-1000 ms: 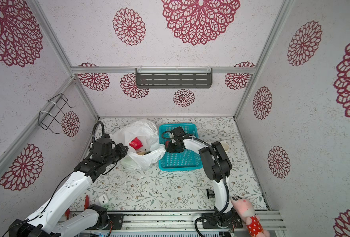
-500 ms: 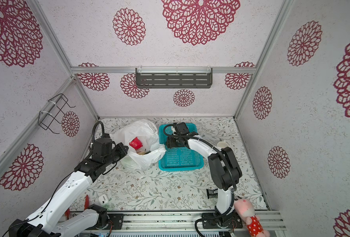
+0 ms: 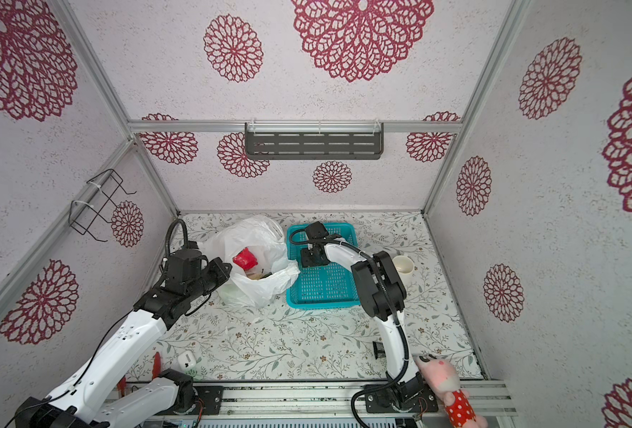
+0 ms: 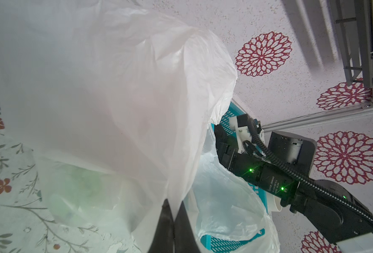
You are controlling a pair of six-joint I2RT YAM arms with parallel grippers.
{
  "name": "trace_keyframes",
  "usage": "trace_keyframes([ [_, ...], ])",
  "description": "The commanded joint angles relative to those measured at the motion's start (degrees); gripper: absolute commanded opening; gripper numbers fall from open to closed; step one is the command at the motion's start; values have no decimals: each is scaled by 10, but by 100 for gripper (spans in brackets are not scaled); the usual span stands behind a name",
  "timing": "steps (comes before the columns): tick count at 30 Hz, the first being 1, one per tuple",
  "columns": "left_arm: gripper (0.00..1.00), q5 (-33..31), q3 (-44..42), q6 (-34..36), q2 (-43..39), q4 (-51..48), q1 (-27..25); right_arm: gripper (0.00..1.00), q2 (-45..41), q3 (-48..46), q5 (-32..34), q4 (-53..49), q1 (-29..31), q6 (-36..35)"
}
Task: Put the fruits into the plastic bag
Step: 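Lower the right gripper and grasp the red strawberry in the basket, then carry the strawberry into the bag and release it with the right gripper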
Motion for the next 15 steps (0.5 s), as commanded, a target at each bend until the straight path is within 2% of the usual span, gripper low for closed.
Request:
trace_keyframes([
  [1, 0, -9, -6, 1, -13, -2, 4, 39, -23, -33, 2, 0, -3, 11],
  [4, 0, -8, -7, 1, -14, -3, 4, 34, -59, -66, 1, 24, -3, 11],
  [7, 0, -7, -7, 3, -13, 0, 4, 32, -117, -101, -10, 54, -1, 11],
  [12, 0, -3, -7, 1, -4, 5, 5, 33, -231, -161, -75, 146, 16, -5],
  [15, 0, -1, -7, 0, 0, 7, 4, 33, -257, -163, -116, 163, 44, -31],
])
